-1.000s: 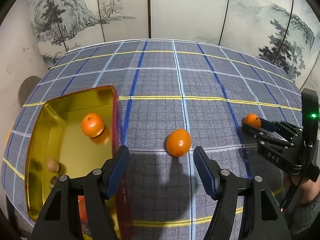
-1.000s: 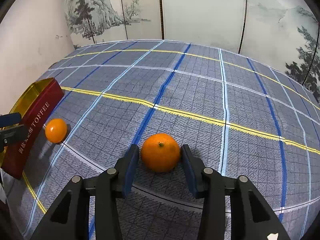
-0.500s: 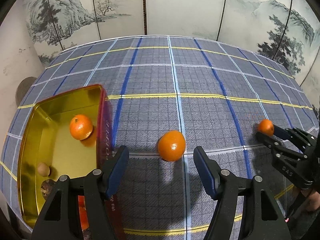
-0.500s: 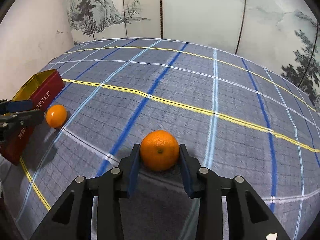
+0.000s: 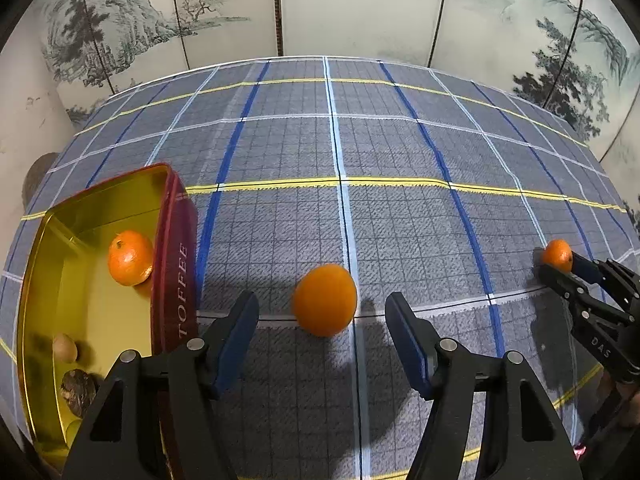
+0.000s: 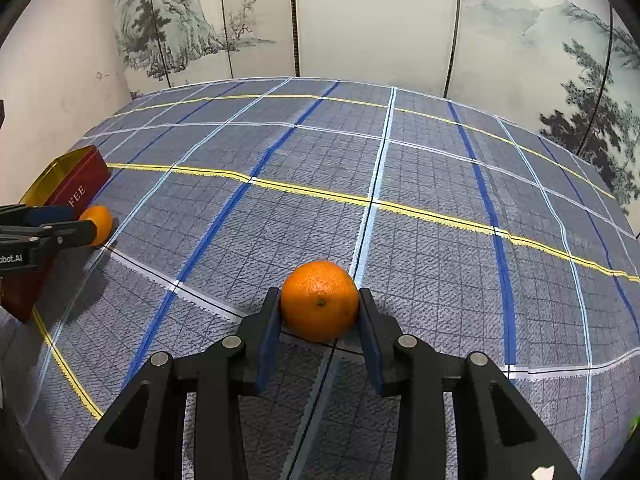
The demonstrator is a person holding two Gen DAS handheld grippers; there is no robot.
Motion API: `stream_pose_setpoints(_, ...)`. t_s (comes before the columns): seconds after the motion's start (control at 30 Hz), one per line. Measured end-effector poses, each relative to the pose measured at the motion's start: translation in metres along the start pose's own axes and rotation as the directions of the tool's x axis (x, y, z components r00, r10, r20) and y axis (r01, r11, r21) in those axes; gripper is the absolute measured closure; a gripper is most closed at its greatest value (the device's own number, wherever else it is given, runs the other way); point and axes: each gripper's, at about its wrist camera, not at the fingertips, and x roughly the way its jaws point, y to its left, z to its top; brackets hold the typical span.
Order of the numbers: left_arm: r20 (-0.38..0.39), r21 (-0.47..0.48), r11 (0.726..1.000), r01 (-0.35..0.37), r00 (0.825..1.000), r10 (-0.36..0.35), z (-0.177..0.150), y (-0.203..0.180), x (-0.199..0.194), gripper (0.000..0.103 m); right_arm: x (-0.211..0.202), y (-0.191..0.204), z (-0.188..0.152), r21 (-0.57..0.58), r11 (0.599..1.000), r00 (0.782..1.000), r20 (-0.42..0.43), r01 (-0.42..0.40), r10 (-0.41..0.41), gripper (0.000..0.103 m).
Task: Organize fruits
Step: 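Grasp another tangerine with the left tool while the right holds its tangerine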
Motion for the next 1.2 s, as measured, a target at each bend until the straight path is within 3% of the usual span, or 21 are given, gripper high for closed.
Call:
stream_pose_setpoints(0.2,-0.006,0.026,1.000,-0.006,1.000,0.006,0.002,-0.005,0.009,0.045,0.000,0.001,0.000,0.005,1.000,1.000,-0.001,-0.002,0.002,0.068)
stream_pose_setpoints(0.47,-0.029,0.014,1.000,0.015,0.999,-0.014,0.002,-0.004,0.019,0.067,0.001,0.003,0.001,0.014,1.000,1.000,-0.002,-0.006,0.006,0.068)
stream_pose_setpoints(1.2,0.030,-0.024,0.999,0.031,0.999,-0.030,-0.013,0.005,-0.029,0.069,0.001,0.001,0.000,0.024,1.000,1.000,-0.003,-0.005,0.005,0.068)
